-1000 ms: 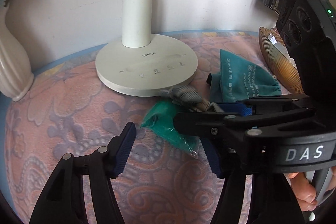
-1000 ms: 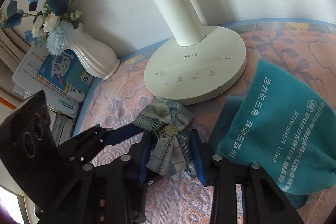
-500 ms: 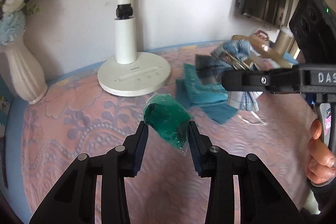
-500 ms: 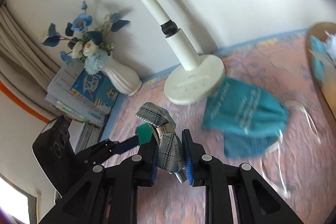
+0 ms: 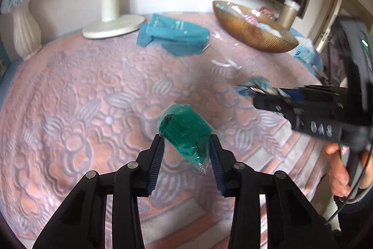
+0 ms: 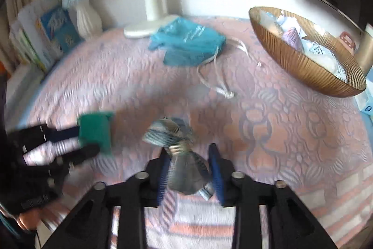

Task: Organize soft objects
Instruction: 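Carry the green pouch and plaid bow toward the amber bowl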

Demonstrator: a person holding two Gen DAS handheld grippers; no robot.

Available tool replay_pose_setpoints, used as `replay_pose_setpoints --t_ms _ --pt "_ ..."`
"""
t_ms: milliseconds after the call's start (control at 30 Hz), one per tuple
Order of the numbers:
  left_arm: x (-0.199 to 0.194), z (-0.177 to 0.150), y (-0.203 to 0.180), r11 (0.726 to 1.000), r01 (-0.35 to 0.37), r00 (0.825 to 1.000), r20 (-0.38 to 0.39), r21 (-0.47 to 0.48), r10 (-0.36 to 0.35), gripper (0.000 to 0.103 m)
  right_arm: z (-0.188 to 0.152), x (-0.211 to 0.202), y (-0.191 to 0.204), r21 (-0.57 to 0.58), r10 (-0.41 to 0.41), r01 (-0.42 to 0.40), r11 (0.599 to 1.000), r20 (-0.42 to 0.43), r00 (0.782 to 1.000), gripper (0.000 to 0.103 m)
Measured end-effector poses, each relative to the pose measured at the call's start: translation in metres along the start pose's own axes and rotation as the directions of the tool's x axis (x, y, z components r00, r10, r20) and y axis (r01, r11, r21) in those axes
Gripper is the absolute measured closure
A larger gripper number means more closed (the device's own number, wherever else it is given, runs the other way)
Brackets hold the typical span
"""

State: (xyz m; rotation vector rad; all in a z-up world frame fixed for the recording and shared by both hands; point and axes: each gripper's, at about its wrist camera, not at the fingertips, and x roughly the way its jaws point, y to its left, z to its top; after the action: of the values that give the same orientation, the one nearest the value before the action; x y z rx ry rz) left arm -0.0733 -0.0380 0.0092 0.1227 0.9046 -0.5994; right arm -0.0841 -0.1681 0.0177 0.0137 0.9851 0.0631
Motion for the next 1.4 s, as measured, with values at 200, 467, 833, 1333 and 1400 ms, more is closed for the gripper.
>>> replay_pose_setpoints --t_ms 200,467,833,1333,1400 --pt "-0.012 -0.011 0.011 0.995 0.045 0.999 -0.011 -0.084 -0.046 0.024 -0.024 -0.015 -0.037 0.119 0.196 -0.199 0.973 0.038 0.98 0.035" --pt "-0.003 -0.001 -0.009 0.999 0.011 1.0 -0.014 -0.044 -0.012 0.025 -0.021 -0.006 -0.032 0.165 0.213 -0.212 0.963 0.014 0.977 0.029" --pt "0.007 0.002 -0.01 1.0 -0.01 1.0 -0.028 -0.019 0.009 0.052 -0.022 0.002 -0.002 0.066 0.034 -0.037 0.997 0.055 0.998 0.05" --pt "-0.01 0.006 -0.004 0.997 0.008 0.999 0.049 -0.082 -0.004 0.052 -0.016 -0.024 0.007 -0.012 -0.024 0.026 1.0 0.151 0.988 0.076" --pt "-0.018 0.017 -0.01 0.996 0.033 0.997 0.075 -0.078 -0.027 0.052 -0.011 -0.034 -0.001 -0.004 -0.035 0.036 0.999 0.166 0.986 0.076"
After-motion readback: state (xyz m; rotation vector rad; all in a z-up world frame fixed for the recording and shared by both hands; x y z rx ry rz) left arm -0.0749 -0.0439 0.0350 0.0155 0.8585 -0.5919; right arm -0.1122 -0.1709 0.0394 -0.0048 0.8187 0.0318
